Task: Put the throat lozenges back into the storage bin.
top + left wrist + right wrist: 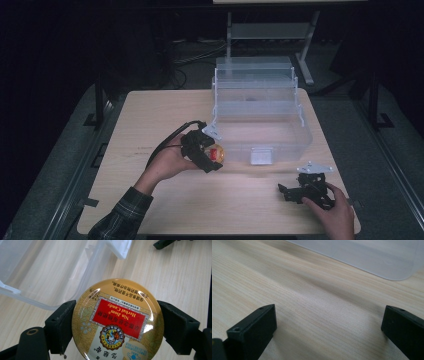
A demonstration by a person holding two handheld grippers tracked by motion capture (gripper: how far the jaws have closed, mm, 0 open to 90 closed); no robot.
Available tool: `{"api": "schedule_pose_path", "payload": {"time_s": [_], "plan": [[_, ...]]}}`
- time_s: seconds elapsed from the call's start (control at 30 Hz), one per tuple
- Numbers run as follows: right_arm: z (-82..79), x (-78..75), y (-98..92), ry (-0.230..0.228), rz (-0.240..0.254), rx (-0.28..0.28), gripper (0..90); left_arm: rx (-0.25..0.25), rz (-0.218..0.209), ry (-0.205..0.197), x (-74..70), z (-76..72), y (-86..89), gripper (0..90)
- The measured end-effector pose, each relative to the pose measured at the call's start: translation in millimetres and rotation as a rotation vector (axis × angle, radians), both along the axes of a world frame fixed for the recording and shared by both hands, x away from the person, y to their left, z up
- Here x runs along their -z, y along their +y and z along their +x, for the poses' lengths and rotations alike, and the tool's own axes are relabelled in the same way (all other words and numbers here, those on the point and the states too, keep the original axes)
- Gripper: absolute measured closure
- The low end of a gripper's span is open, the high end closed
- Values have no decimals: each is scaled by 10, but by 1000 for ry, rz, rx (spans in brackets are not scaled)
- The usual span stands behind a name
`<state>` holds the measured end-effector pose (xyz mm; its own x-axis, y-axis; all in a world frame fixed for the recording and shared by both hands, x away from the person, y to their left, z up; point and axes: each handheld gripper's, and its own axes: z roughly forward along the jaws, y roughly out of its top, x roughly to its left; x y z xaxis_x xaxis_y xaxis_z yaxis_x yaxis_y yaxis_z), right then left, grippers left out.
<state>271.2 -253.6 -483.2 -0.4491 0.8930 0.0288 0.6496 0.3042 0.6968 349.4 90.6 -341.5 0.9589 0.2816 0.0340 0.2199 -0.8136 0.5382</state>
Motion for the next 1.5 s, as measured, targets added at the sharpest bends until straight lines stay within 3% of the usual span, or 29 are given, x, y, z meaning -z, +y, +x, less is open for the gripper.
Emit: {"api": "schedule_pose_path", "payload": {"time_s": [0.87,1.2,1.5], "plan": [[1,1,0,0,-1,0,0,-35,-12,-16,-147,356,-159,196],[1,0,0,0,-1,0,0,-54,-23,-18,-164,501,-213,196],[1,1,0,0,-1,0,0,-55,-6,-20,-142,639,-254,196]]}}
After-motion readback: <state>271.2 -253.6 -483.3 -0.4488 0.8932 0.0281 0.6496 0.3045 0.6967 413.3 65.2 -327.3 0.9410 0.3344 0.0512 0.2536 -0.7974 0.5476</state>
